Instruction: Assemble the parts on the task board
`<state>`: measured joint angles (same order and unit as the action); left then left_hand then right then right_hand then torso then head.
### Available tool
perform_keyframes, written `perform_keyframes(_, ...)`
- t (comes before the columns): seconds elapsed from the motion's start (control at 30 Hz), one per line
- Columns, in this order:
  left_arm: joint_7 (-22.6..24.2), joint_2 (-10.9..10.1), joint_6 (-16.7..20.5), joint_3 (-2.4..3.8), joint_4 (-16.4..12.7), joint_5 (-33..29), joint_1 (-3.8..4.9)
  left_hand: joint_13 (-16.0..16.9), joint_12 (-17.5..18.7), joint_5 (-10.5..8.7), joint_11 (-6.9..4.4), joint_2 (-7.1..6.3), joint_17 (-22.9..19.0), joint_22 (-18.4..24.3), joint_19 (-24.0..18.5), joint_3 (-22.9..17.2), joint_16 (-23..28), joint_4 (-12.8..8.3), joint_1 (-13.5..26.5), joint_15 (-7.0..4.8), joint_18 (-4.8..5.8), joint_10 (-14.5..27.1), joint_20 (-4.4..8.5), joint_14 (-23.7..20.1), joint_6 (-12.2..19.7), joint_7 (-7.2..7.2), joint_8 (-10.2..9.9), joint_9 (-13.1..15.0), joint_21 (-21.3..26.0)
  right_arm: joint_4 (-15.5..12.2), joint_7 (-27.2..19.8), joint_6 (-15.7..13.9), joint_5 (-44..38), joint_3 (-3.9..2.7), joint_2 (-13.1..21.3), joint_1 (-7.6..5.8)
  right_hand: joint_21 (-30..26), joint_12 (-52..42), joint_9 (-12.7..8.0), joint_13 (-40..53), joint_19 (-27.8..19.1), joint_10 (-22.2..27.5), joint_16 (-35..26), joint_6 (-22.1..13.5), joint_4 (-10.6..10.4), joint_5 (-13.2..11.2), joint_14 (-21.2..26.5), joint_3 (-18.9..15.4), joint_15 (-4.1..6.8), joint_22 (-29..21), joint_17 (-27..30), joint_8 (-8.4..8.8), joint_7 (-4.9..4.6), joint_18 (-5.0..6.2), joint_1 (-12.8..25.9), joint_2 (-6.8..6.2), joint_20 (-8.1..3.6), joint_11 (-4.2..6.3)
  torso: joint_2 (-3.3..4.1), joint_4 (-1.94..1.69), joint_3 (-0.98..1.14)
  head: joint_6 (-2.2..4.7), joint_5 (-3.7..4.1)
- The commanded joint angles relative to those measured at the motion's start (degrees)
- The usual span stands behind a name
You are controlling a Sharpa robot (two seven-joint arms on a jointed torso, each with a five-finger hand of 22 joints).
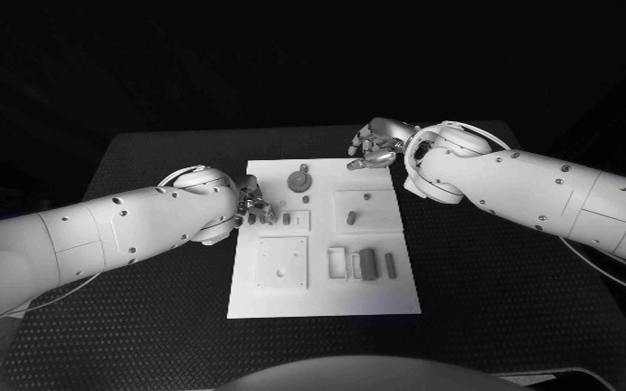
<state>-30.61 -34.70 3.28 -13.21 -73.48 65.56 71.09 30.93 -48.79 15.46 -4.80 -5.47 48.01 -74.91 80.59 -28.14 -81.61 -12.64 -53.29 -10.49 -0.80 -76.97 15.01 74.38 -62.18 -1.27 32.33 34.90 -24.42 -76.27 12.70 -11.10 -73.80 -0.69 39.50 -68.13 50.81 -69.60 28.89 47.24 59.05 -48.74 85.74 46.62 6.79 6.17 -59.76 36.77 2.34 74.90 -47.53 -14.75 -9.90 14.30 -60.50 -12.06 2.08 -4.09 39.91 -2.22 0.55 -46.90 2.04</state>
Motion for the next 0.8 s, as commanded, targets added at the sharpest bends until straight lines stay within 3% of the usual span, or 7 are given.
perform_keyframes(0.03, 0.62, 0.15, 0.28, 0.03, -0.06, 0.52, 0.05, 0.01, -0.06, -0.05, 0.0, 5.1, -0.06, -1.11, 0.0, -2.2, 0.37, -1.97, -4.93, -0.32, 0.43, 0.25, 0.4, 0.01, 0.35, -0.04, 0.1, 0.07, 0.22, -0.04, -0.05, 0.82, -0.08, -0.02, -0.05, 0.03, -0.37, -0.3, -0.06, -0.07, 0.11, 0.35, 0.28, -0.14, -0.36, -0.19, 0.17, 0.03, -0.11, 0.94, 0.09, -0.22, -0.37, 0.7, 0.26, 0.36, -0.36, 0.18, 0.0, 0.01, 0.02, 0.06, 0.11)
perform_keyframes(0.57, 0.36, 0.19, -1.19, -0.18, 0.04, 0.15, 0.05, 0.02, -0.08, -0.17, 0.0, 5.12, -0.07, -1.11, 0.01, -2.23, 0.36, -2.03, -4.99, -0.32, 0.45, 0.27, 0.38, 0.02, 0.37, -0.04, 0.1, 0.08, 0.23, -0.13, 0.01, 1.07, -0.08, -0.02, -0.05, 0.03, -0.37, -0.32, -0.09, -0.09, 0.11, 0.35, 0.28, -0.16, -0.36, -0.19, 0.17, 0.02, -0.11, 0.94, 0.1, -0.24, -0.37, 0.7, 0.25, 0.36, -0.37, 0.18, -0.01, 0.0, 0.08, -0.12, 0.11)
perform_keyframes(0.8, 0.46, 0.18, -1.04, -0.18, -0.01, 0.15, 0.04, 0.02, -0.09, -0.2, 0.01, 5.12, -0.08, -1.11, 0.0, -2.23, 0.36, -2.07, -5.03, -0.32, 0.46, 0.29, 0.38, 0.01, 0.38, -0.04, 0.11, 0.08, 0.24, -0.13, 0.0, 1.1, -0.08, -0.02, -0.1, 0.03, -0.37, -0.32, -0.1, -0.09, 0.11, 0.35, 0.28, -0.17, -0.37, -0.19, 0.17, 0.02, -0.11, 0.94, 0.1, -0.25, -0.37, 0.7, 0.25, 0.35, -0.37, 0.18, 0.0, -0.01, 0.0, -0.09, 0.11)
